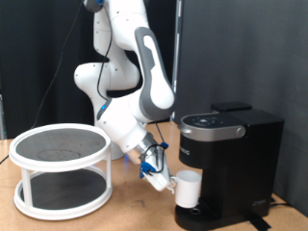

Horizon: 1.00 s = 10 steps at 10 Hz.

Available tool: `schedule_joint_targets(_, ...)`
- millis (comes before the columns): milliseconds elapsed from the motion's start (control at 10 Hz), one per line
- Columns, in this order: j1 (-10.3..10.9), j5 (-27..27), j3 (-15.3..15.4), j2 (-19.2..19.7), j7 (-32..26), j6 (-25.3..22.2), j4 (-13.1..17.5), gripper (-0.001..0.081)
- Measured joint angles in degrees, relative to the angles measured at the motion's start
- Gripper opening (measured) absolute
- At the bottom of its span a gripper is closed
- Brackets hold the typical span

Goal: Make a cup of coffee with the keurig machine

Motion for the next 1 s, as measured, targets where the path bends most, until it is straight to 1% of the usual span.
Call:
schedule_joint_targets(300,0.00,1.43,0.38,1.33,-1.17,0.01,1.20,0.0004)
schedule_joint_targets(700,-0.01,1.49,0.46,2.62,-1.19,0.01,2.18,0.0004)
schedule_joint_targets(800,-0.02,1.49,0.46,2.95,-1.19,0.01,2.30,0.0198)
schedule_joint_targets(900,-0.08,1.49,0.45,3.11,-1.27,-0.13,2.31,0.0198)
schedule_joint_targets(1000,-0.21,1.38,0.38,3.12,-1.40,-0.65,2.26,0.0374)
